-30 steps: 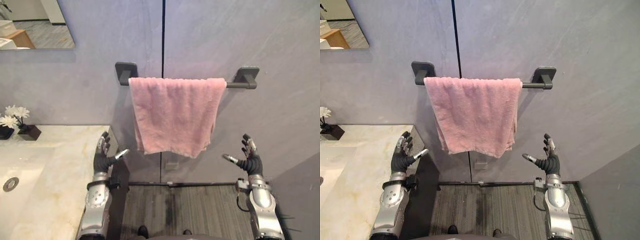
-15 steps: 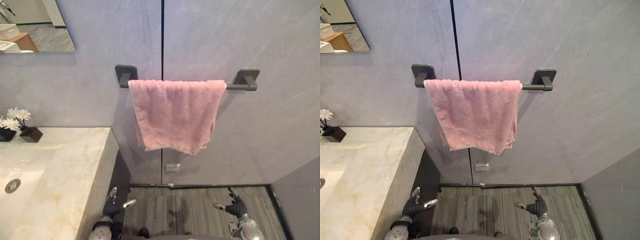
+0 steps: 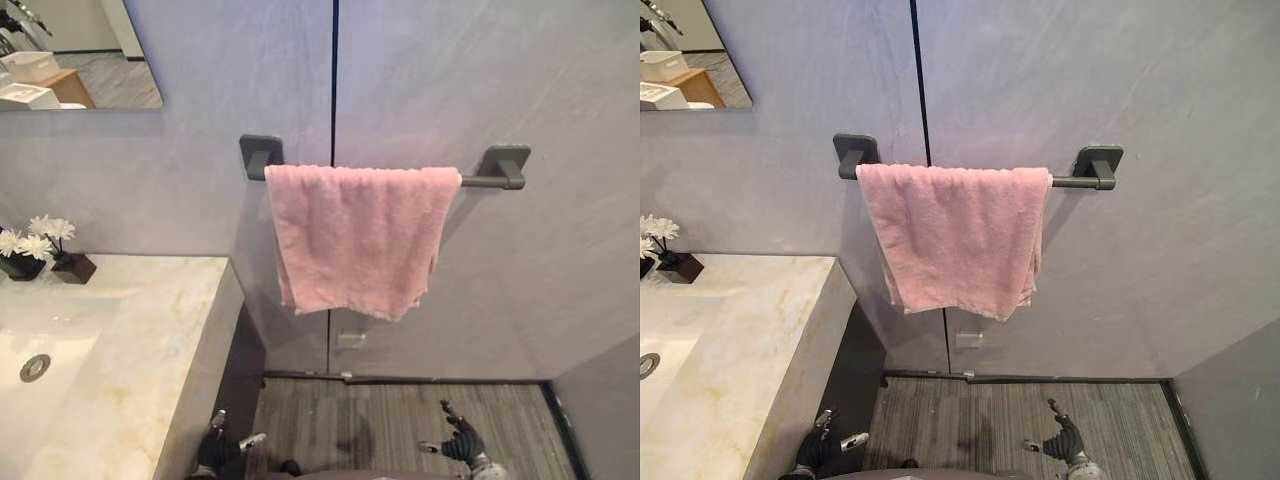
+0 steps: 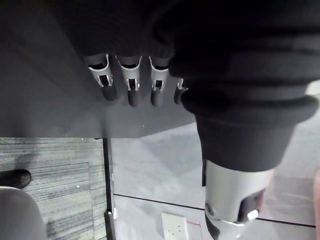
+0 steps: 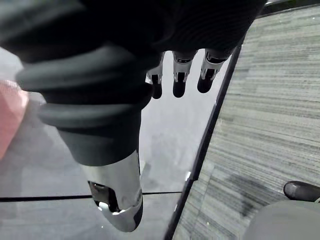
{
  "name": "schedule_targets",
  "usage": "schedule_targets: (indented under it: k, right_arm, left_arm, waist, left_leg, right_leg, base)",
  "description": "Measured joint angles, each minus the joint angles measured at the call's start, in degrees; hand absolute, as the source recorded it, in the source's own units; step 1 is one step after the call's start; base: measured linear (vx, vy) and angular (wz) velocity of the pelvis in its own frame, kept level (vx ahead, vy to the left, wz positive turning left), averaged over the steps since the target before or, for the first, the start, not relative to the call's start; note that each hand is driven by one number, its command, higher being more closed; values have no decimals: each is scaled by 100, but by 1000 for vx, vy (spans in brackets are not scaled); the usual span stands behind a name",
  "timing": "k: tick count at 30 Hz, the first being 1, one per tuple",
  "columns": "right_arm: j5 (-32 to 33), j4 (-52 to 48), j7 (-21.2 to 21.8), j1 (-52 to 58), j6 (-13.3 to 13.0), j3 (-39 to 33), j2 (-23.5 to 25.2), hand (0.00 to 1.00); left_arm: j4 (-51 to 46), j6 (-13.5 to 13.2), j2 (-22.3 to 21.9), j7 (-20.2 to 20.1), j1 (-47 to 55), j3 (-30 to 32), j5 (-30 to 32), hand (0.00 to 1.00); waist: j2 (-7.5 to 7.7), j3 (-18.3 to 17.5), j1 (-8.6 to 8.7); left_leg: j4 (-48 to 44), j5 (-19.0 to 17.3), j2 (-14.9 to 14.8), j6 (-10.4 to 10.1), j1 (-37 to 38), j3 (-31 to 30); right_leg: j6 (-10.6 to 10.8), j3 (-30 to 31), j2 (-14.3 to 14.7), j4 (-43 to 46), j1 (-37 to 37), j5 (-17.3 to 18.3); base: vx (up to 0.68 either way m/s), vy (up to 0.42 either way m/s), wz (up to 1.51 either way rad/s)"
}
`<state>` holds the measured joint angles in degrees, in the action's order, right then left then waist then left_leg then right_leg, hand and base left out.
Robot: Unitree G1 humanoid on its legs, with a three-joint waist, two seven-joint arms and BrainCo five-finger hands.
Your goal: Organize washtable
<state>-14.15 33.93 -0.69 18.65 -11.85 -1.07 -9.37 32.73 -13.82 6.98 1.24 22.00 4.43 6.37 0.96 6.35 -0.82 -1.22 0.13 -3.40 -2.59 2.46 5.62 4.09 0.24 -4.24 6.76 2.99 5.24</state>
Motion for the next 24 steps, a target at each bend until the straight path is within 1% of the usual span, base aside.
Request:
schedule_targets:
  k: [1, 3, 4, 5, 6, 7, 8, 9, 10, 11, 12, 13, 14, 15, 16, 17, 18, 19, 20, 21, 22, 23, 24]
  right_arm:
    - [2, -174, -25, -68, 34, 62, -16, 0]
    - [5, -329, -30, -216, 89, 77, -16, 0]
    - [13, -378, -30, -308, 118, 117, -6, 0]
    - [15, -412, -31, -312, 116, 157, 2, 0]
    - [19, -505, -30, -226, 116, 192, 35, 0]
    - [65, -630, -30, -119, 111, 250, 52, 0]
    - [69, -649, -30, -113, 99, 278, 51, 0]
    - [73, -675, -41, -132, 100, 295, 47, 0]
    - [74, -675, -64, -174, 101, 288, 34, 0]
    - [75, -658, -71, -270, 108, 294, -18, 0]
    - [126, -648, -120, -374, 97, 291, -101, 0]
    - [134, -605, -171, -428, 95, 288, -177, 0]
    - [147, -534, -198, -437, 96, 292, -267, 0]
    - [214, -359, -218, -498, 99, 294, -288, 0]
    - [235, -305, -234, -514, 110, 288, -281, 0]
    - [243, -309, -299, -485, 110, 255, -275, 0]
    - [266, -309, -302, -452, 113, 229, -296, 0]
    - [281, -309, -302, -451, 113, 191, -300, 0]
    - [293, -307, -301, -453, 113, 149, -301, 0]
    - [292, -292, -303, -469, 113, 138, -306, 0]
    - [291, -189, -299, -481, 107, 116, -349, 0]
    - [287, -108, -298, -500, 109, 104, -338, 0]
    - [280, -24, -290, -510, 113, 103, -316, 0]
  left_arm:
    - [-241, -2, -2, 7, -71, -4, -6, 0]
    - [-506, -10, -6, 21, -217, 5, -8, 0]
    - [-589, -12, -20, 32, -320, 17, -14, 0]
    - [-613, -12, -17, 47, -346, 16, -19, 0]
    - [-630, -14, -2, 66, -404, -10, -28, 0]
    - [-637, -16, 0, 126, -419, 2, -68, 0]
    - [-637, -16, -4, 144, -426, 3, -80, 0]
    - [-635, -15, -21, 206, -433, 13, -118, 0]
    - [-633, -14, -46, 261, -457, 14, -122, 0]
    - [-633, -14, -104, 293, -471, 22, -127, 0]
    - [-629, -14, -267, 338, -458, 6, -136, 0]
    - [-618, -13, -387, 350, -463, -41, -137, 0]
    - [-625, -21, -518, 381, -422, -126, -138, 0]
    - [-607, -15, -524, 391, -395, -194, -156, 0]
    - [-584, -12, -500, 391, -397, -202, -167, 0]
    - [-590, -12, -442, 392, -403, -228, -170, 0]
    - [-595, -13, -419, 393, -368, -244, -171, 0]
    - [-603, -13, -406, 394, -335, -251, -175, 0]
    - [-593, -13, -399, 393, -297, -251, -176, 0]
    - [-584, -13, -397, 392, -295, -244, -181, 0]
    - [-565, -21, -396, 392, -296, -229, -182, 0]
    - [-510, -20, -386, 390, -306, -227, -182, 0]
    - [-464, -21, -379, 388, -351, -220, -181, 0]
  waist:
    - [10, 28, -18]
    - [-29, 144, -16]
    - [-79, 205, -72]
    - [-55, 214, -64]
    - [16, 203, -66]
    - [45, 180, -106]
    - [130, 150, -147]
    - [195, 146, -254]
    - [292, 135, -317]
    - [263, 196, -362]
    - [156, 232, -451]
    - [-24, 290, -424]
    - [-188, 344, -376]
    - [-355, 402, -306]
    - [-255, 454, -303]
    - [-191, 527, -308]
    - [-104, 549, -313]
    - [-89, 553, -305]
    - [-104, 547, -297]
    - [-140, 542, -294]
    - [-187, 515, -274]
    - [-216, 463, -264]
    - [-246, 429, -194]
  left_leg:
    - [-625, -267, -71, -7, -546, -21]
    - [-1289, -476, -164, 27, -1136, -115]
    - [-1469, -496, -276, 47, -1349, -192]
    - [-1526, -494, -265, 46, -1412, -238]
    - [-1696, -494, -197, 46, -1547, -401]
    - [-1893, -485, -129, 33, -1704, -565]
    - [-1994, -469, -101, 16, -1785, -605]
    - [-2207, -437, -50, -30, -2038, -665]
    - [-2283, -380, -39, -91, -2145, -705]
    - [-2206, -204, -48, -154, -2238, -729]
    - [-1851, 147, -88, -263, -2286, -875]
    - [-1651, 349, -170, -305, -2291, -1034]
    - [-1144, 658, -312, -298, -2240, -1139]
    - [-628, 458, -595, -228, -2086, -809]
    - [-526, 234, -676, -126, -2055, -512]
    - [-792, 210, -737, -140, -2058, -74]
    - [-1189, 206, -691, -134, -2077, -49]
    - [-1463, 193, -651, -118, -2075, -80]
    - [-1907, 145, -639, -118, -2021, -87]
    - [-2371, -69, -674, -110, -1876, -76]
    - [-2742, -359, -794, -115, -1643, -32]
    - [-2906, -526, -905, -106, -1473, 32]
    - [-3019, -696, -1093, -95, -1186, 199]
  right_leg:
    - [3, -6, 17, 290, -336, 90]
    - [48, -18, 68, 663, -688, 199]
    - [219, 53, 125, 1221, -942, 414]
    - [208, 107, 104, 1662, -1068, 576]
    - [329, 245, -24, 2533, -1118, 885]
    - [527, 455, -125, 3112, -1020, 1097]
    - [597, 550, -172, 3221, -943, 1148]
    - [613, 774, -209, 3024, -662, 1419]
    - [493, 822, -174, 2744, -508, 1651]
    - [224, 709, -152, 2404, -395, 1913]
    - [-47, 502, -38, 2050, -337, 2092]
    - [-101, 360, 115, 1984, -315, 2040]
    - [-247, 104, 283, 1900, -334, 1882]
    - [-442, -245, 431, 1781, -295, 1712]
    - [-504, -395, 418, 1703, -284, 1636]
    - [-634, -667, 283, 1676, -287, 1526]
    - [-663, -794, 217, 1643, -323, 1461]
    - [-681, -847, 176, 1622, -333, 1413]
    - [-678, -931, 126, 1561, -345, 1315]
    - [-676, -1019, 96, 1475, -348, 1196]
    - [-683, -1126, 88, 1358, -362, 1043]
    - [-688, -1219, 86, 1277, -407, 948]
    - [-674, -1404, 65, 1159, -431, 833]
  base:
    - [-77, -23, -6]
    - [-89, -17, 15]
    - [-61, -13, 21]
    - [-31, -45, 43]
    - [-1, -94, 77]
    - [11, -132, 79]
    - [-26, -196, 68]
    - [-82, -193, 49]
    - [-209, -273, 58]
    - [-314, -293, 59]
    - [-340, -296, 67]
    - [-385, -271, 92]
    - [-475, -284, 119]
    - [-477, -280, 120]
    - [-434, -257, 126]
    - [-315, -180, 97]
    - [-298, -149, 84]
    - [-231, -92, 47]
    - [-203, -55, 42]
    - [-262, -21, 43]
    - [-248, 12, 41]
    - [-225, 63, 50]
    - [-171, 102, 87]
